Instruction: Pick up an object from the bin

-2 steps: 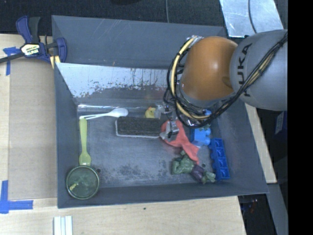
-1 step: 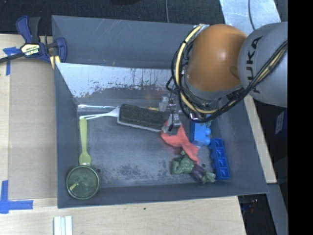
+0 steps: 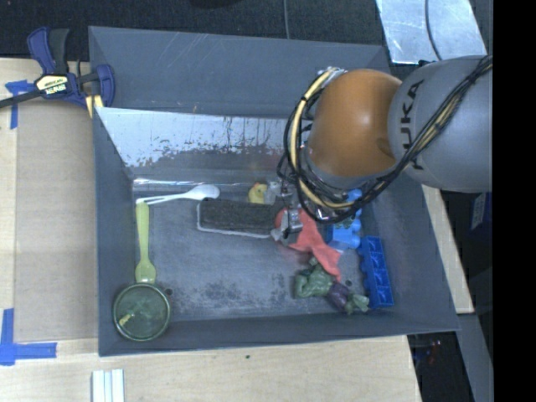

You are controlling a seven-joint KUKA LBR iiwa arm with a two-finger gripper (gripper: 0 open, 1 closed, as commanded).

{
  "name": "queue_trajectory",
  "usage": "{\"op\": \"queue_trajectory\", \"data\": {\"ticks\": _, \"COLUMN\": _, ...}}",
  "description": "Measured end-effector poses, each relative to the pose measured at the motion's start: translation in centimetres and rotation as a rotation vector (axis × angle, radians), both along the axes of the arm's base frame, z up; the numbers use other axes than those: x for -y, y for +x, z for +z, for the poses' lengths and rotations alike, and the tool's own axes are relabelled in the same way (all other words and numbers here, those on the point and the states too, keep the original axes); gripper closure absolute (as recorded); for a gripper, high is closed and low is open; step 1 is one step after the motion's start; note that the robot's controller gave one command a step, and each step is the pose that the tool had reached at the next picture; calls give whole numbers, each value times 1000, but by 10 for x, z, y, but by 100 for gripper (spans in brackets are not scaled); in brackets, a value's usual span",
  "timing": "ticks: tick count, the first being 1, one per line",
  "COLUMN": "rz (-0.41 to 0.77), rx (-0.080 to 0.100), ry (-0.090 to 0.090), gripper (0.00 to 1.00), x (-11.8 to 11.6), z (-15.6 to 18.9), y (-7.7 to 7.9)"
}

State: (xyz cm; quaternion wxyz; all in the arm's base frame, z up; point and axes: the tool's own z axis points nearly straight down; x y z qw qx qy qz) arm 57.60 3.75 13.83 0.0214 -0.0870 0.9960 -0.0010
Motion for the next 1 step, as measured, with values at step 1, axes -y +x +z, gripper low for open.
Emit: {"op": "queue_trajectory", "data": {"ticks": 1, "rz": -20, "rx": -10, "ry": 0, "gripper": 100, "x": 0, "z": 40, "y": 0}}
